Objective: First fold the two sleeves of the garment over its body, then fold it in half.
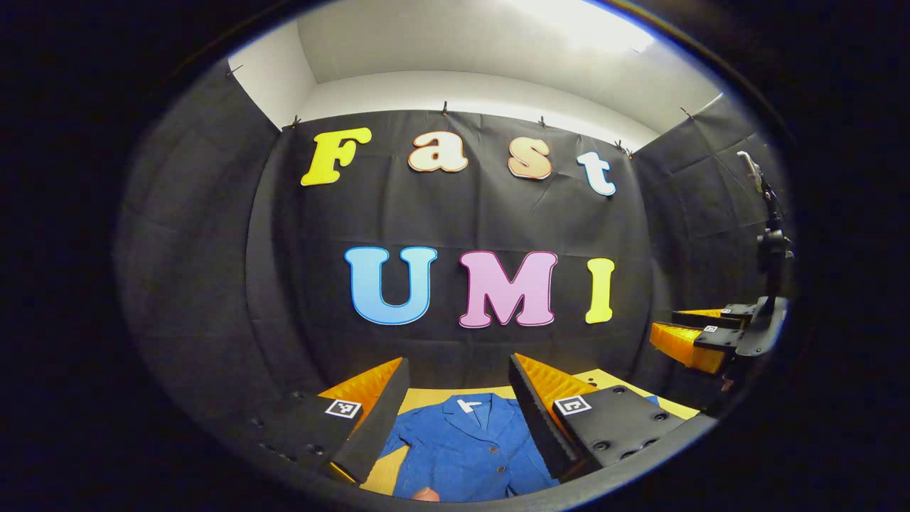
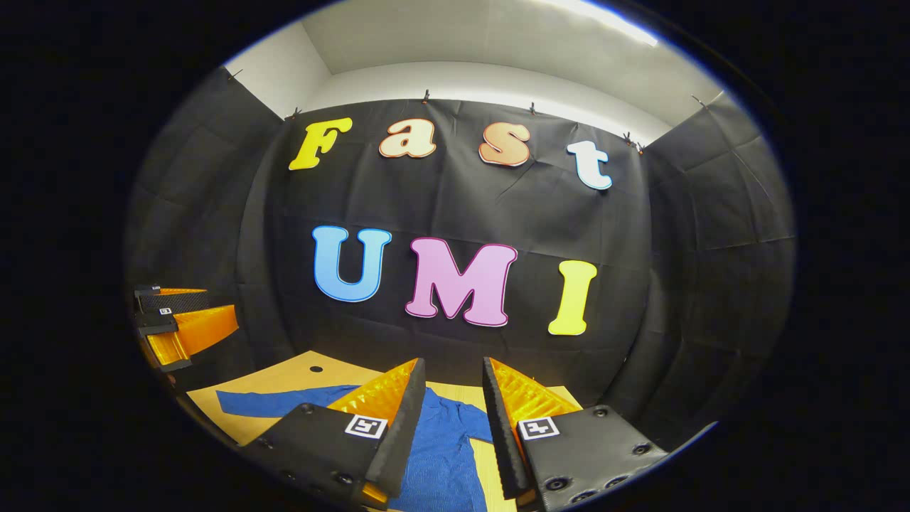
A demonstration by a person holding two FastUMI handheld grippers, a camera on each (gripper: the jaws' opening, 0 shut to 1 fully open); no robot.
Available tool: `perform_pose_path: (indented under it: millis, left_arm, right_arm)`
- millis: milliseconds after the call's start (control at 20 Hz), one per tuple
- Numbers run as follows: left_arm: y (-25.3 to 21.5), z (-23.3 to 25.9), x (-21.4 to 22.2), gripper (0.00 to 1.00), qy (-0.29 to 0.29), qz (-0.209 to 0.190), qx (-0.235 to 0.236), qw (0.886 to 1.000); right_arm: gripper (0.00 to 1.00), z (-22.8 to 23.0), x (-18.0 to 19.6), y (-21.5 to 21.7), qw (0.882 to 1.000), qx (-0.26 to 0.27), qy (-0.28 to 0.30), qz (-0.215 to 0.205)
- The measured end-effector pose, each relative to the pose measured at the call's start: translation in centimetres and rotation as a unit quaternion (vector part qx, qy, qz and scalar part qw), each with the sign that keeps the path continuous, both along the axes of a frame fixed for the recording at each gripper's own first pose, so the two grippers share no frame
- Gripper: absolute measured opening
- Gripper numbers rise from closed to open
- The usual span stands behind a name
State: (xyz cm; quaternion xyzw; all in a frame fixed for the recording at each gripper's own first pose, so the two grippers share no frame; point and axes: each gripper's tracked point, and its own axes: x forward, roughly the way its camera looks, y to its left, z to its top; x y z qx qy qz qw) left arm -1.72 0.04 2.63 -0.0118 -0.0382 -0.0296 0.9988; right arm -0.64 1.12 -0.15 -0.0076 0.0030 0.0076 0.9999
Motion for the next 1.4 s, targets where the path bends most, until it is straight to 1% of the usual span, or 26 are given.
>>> perform_pose_path:
  millis: [50,100,150,200,250,300,350,400,450,500,700,750,800,850,900,950,1050,1100,1150,1200,1250,1300,1350,1400]
  left_arm:
    - [0.2,-0.1,0.1,0.81,0.004,0.003,0.003,1.0]
    - [0.2,-0.1,0.3,0.81,0.005,0.004,0.003,1.0]
    - [0.3,0.1,0.3,0.81,0.004,0.004,0.001,1.0]
    - [0.3,0.2,0.3,0.81,0.003,0.003,0.001,1.0]
    - [0.3,0.3,0.2,0.79,0.002,0.003,0.002,1.0]
    - [0.2,0.4,0.1,0.81,0.001,0.0,0.0,1.0]
    - [-0.1,0.5,0.1,0.81,0.001,-0.007,-0.002,1.0]
    - [-0.3,0.3,0.1,0.78,0.002,-0.012,-0.003,1.0]
    - [-0.3,0.3,0.1,0.78,0.005,-0.013,-0.003,1.0]
    - [-0.1,0.2,0.1,0.81,0.007,-0.012,-0.006,1.0]
    - [0.2,-0.7,0.2,0.81,0.022,-0.013,-0.014,1.0]
    - [0.4,-0.9,0.2,0.78,0.025,-0.011,-0.017,0.999]
    - [0.6,-0.9,0.2,0.81,0.025,-0.01,-0.022,0.999]
    - [0.7,-0.9,0.2,0.81,0.025,-0.01,-0.03,0.999]
    - [0.8,-1.1,0.2,0.81,0.026,-0.011,-0.038,0.999]
    - [0.9,-1.2,0.2,0.81,0.029,-0.012,-0.046,0.998]
    - [1.4,-1.7,0.2,0.81,0.036,-0.008,-0.056,0.998]
    - [1.7,-1.7,0.3,0.81,0.038,-0.003,-0.059,0.998]
    - [2.0,-1.9,0.4,0.81,0.039,0.002,-0.062,0.997]
    - [2.1,-2.1,0.4,0.81,0.039,0.004,-0.065,0.997]
    - [1.9,-2.1,0.5,0.81,0.038,0.002,-0.069,0.997]
    - [1.7,-2.4,0.7,0.81,0.039,0.002,-0.071,0.997]
    - [1.6,-2.7,1.0,0.81,0.044,0.005,-0.069,0.997]
    - [1.4,-3.3,1.4,0.81,0.051,0.007,-0.065,0.997]
  right_arm:
    - [0.52,0.0,0.0,0.0,1.0,-0.001,0.001,0.001]
    - [0.55,0.0,0.1,0.0,1.0,-0.001,0.002,0.001]
    - [0.52,0.0,0.1,0.0,1.0,-0.002,0.002,0.001]
    - [0.53,0.1,0.2,0.0,1.0,-0.003,0.001,0.001]
    - [0.52,0.1,0.1,0.0,1.0,-0.003,0.0,0.001]
    - [0.52,0.1,0.2,-0.1,1.0,-0.004,0.0,0.0]
    - [0.52,0.0,0.2,-0.2,1.0,-0.005,0.002,0.0]
    - [0.55,-0.1,0.2,-0.3,1.0,-0.005,0.003,-0.001]
    - [0.52,-0.2,0.1,-0.4,1.0,-0.005,0.005,-0.002]
    - [0.52,-0.2,0.1,-0.6,1.0,-0.005,0.005,-0.004]
    - [0.53,-0.6,0.1,-2.2,1.0,-0.012,0.006,-0.019]
    - [0.55,-0.9,0.3,-2.8,1.0,-0.016,0.009,-0.024]
    - [0.55,-1.2,0.4,-3.5,0.999,-0.016,0.012,-0.03]
    - [0.53,-1.5,0.7,-4.2,0.999,-0.014,0.014,-0.036]
    - [0.53,-1.7,1.1,-5.0,0.999,-0.008,0.018,-0.043]
    - [0.56,-2.0,1.6,-6.0,0.999,-0.003,0.022,-0.049]
    - [0.55,-3.2,2.6,-8.6,0.997,0.006,0.035,-0.066]
    - [0.5,-3.9,3.2,-10.1,0.996,0.012,0.042,-0.074]
    - [0.56,-5.0,3.7,-11.8,0.994,0.02,0.058,-0.088]
    - [0.55,-6.3,3.8,-13.5,0.992,0.032,0.075,-0.101]
    - [0.53,-7.4,3.9,-15.1,0.988,0.046,0.088,-0.115]
    - [0.53,-8.5,4.2,-16.6,0.986,0.053,0.096,-0.129]
    - [0.54,-9.9,4.4,-18.2,0.983,0.053,0.104,-0.142]
    - [0.53,-11.5,4.7,-19.7,0.98,0.049,0.114,-0.156]
